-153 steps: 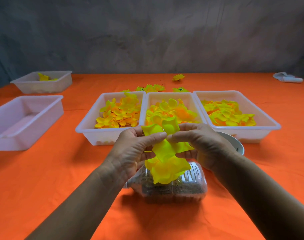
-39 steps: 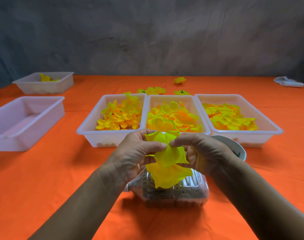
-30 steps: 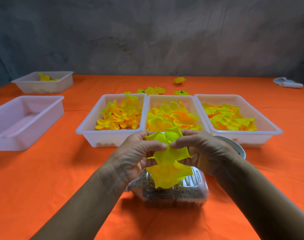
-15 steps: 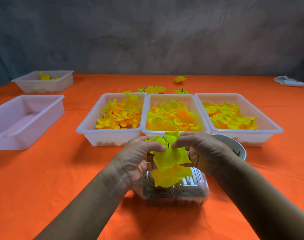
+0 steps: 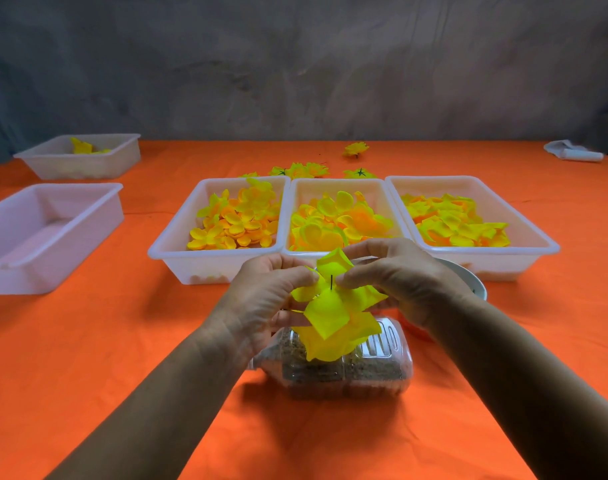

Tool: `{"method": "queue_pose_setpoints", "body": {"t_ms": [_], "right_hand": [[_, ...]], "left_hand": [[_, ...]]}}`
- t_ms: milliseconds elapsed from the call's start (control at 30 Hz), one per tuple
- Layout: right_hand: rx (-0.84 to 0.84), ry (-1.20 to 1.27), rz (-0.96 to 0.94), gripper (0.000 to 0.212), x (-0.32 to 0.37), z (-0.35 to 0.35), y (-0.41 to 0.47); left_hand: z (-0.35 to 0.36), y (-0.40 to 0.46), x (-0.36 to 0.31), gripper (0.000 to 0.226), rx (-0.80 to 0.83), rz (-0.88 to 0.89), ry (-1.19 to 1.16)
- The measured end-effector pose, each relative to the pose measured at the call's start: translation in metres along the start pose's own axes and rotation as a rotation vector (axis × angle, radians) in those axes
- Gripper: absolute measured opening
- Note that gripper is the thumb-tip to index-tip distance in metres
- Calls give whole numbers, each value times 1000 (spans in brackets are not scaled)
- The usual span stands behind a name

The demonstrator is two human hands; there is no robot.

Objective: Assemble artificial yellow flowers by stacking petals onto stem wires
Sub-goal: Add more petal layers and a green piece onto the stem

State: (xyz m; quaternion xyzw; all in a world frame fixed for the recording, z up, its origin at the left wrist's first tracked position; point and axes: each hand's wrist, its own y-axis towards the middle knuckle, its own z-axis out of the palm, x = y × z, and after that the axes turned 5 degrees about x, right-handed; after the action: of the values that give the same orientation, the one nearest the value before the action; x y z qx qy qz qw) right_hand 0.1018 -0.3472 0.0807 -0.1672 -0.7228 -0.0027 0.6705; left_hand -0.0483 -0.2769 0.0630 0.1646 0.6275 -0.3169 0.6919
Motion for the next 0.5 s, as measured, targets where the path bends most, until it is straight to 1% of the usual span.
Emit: {"method": "queue_pose_setpoints", "body": {"t_ms": [100,233,367,500], "right_hand": [[-18,-15,-9,32,2,-1,2],[-31,-20,-17,32,1,-2,7],[-46,-38,-27,34,-1,-2,9],[-51,-79,-29,34,-2,-2,10]], "left_hand": [[1,-2,-2,11,-23,3,47],[0,-4,-3,13,-39,13,134],[0,-5,0,13,-81,85,301],[0,-6,2,15,-107,139,356]]}}
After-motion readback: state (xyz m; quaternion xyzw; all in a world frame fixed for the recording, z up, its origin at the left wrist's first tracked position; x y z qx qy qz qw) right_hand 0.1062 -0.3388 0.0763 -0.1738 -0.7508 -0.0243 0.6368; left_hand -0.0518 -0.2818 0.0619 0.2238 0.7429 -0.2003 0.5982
